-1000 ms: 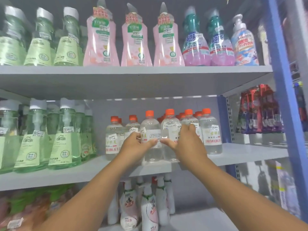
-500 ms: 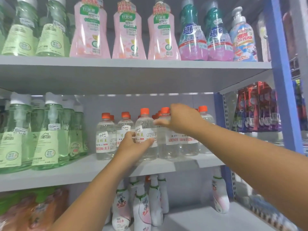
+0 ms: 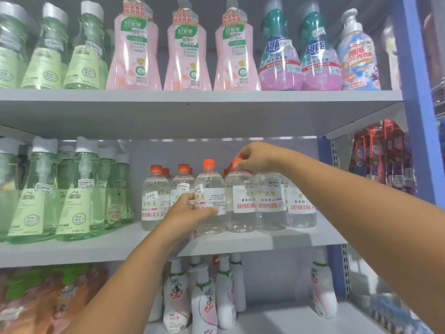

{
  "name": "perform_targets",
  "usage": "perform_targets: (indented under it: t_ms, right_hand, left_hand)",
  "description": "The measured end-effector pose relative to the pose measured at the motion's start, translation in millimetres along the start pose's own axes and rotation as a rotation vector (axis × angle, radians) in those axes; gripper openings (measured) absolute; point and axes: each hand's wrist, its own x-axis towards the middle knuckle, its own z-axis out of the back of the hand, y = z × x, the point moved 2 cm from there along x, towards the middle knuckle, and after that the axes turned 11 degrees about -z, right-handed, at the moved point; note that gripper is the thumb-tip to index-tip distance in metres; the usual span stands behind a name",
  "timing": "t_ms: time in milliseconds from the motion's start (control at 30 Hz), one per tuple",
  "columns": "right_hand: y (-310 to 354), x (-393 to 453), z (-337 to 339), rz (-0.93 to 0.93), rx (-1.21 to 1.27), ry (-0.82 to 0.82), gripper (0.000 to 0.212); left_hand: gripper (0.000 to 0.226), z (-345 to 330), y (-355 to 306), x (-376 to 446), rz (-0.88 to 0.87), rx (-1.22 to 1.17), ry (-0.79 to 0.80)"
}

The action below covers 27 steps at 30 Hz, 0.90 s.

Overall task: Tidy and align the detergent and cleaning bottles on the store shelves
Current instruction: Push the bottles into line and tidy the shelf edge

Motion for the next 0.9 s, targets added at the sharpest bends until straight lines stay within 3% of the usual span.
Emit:
perform_targets:
  t_ms: [200, 433, 700, 767, 900]
  right_hand:
    - [-1, 9, -8, -0.022, -0.007, -0.075, 0.031]
    - [0, 8, -7, -0.035, -0.020, -0.093, 0.032]
    - [2, -7, -2, -0.011, -0.059, -0.096, 0.043]
    - [-9, -20, 8, 0.012, 0.099, -0.208, 0.054]
    - [-79, -68, 16, -0.049, 0.515, -0.660, 0.034]
  left_hand:
    - [0.071, 1, -4, -1, 0.092, -0.092, 0.032]
    - [0.050, -3, -5, -1, 0.035, 0.125, -0.024]
    - [0.065, -3, -5, -2, 0.024, 0.120, -0.048]
    - [0.064, -2, -5, -1, 0.018, 0.133, -0.044]
    - [0.053, 4, -1, 2, -0.004, 0.129, 0.005]
